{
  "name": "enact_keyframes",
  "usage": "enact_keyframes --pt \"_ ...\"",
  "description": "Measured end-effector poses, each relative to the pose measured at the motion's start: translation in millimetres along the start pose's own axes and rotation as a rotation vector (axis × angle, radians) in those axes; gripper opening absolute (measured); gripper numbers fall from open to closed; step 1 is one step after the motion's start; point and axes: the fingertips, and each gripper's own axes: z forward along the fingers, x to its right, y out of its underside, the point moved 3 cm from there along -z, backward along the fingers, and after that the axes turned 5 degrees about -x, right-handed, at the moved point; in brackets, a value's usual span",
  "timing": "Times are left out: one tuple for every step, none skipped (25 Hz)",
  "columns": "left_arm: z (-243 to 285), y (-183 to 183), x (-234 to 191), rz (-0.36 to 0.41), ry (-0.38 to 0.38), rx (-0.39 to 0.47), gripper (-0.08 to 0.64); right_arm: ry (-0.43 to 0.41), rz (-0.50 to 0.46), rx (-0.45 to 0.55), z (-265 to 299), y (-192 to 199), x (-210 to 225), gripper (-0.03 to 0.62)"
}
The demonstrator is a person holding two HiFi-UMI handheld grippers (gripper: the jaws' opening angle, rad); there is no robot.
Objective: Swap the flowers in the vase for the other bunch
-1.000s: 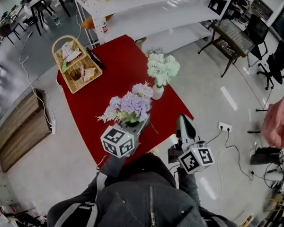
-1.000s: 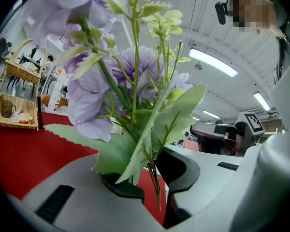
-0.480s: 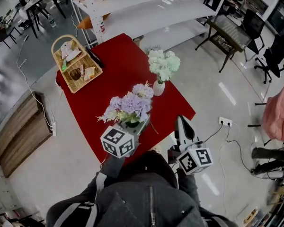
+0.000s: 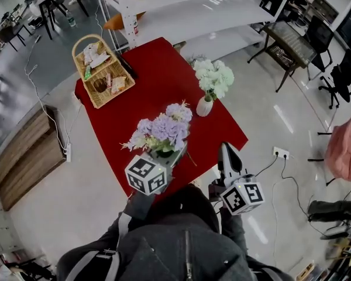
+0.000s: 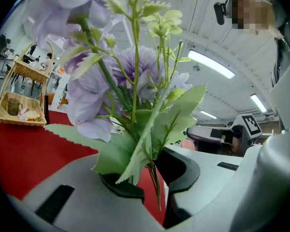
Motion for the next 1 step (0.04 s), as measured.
enact_keyframes --pt "-4.5 1.5 -2.5 -0.001 -0.002 0.002 0.081 -0.002 -0.003 0.001 1.3 2.3 -3.6 0.011"
